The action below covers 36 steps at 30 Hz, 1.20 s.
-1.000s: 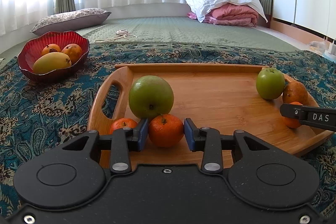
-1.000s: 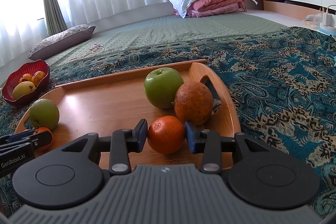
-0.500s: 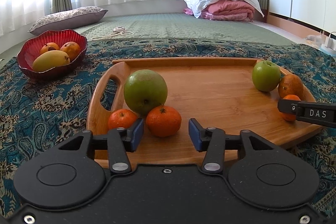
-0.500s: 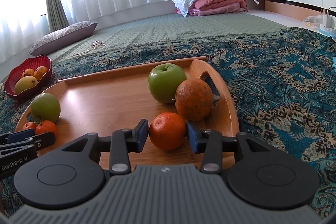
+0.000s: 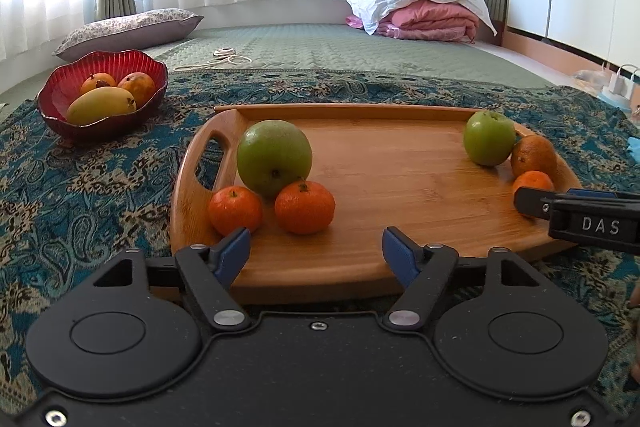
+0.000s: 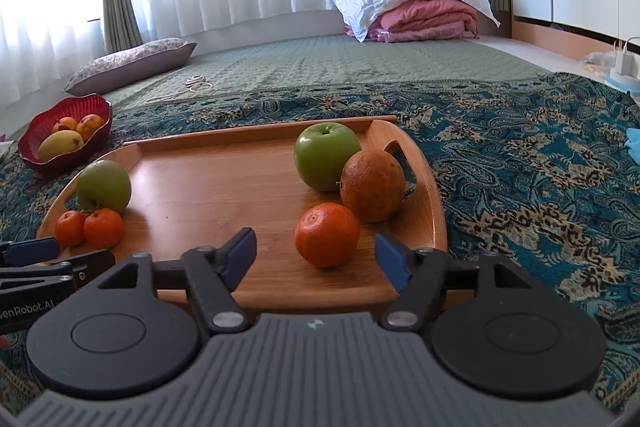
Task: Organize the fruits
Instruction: 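Open the left tool to set its mandarin down while the right tool releases its mandarin, then withdraw both open tools from the tray toward the red dates on the bedspread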
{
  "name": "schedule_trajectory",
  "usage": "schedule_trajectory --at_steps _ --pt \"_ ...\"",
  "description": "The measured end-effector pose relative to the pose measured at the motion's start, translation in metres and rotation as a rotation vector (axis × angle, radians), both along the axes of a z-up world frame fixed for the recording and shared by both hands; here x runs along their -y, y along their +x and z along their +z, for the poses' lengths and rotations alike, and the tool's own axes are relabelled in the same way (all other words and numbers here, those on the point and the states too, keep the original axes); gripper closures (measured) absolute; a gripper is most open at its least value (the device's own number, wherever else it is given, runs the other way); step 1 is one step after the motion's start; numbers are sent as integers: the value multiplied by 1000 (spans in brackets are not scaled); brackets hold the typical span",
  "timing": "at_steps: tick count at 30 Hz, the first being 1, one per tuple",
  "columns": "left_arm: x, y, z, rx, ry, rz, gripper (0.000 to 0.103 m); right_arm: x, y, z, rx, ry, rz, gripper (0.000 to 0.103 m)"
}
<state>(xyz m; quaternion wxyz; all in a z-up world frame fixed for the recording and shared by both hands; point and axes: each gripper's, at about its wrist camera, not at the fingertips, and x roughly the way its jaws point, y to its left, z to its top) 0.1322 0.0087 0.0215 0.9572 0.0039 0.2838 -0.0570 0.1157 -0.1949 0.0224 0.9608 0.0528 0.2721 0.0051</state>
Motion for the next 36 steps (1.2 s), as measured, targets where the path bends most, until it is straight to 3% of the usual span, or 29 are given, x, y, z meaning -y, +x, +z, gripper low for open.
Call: schedule_trajectory --at_steps 3,15,24,36 --pt "0 -11 4 10 -17 -11 20 -2 -9 2 14 -15 7 19" --pt "16 -56 9 41 0 -87 14 0 -53 2 52 -50 6 14" --pt "31 -83 0 33 26 -124 13 -1 -86 -1 80 -102 -20 14" --pt "37 -116 -6 13 -4 -124 13 -1 -116 -10 98 -143 -57 14"
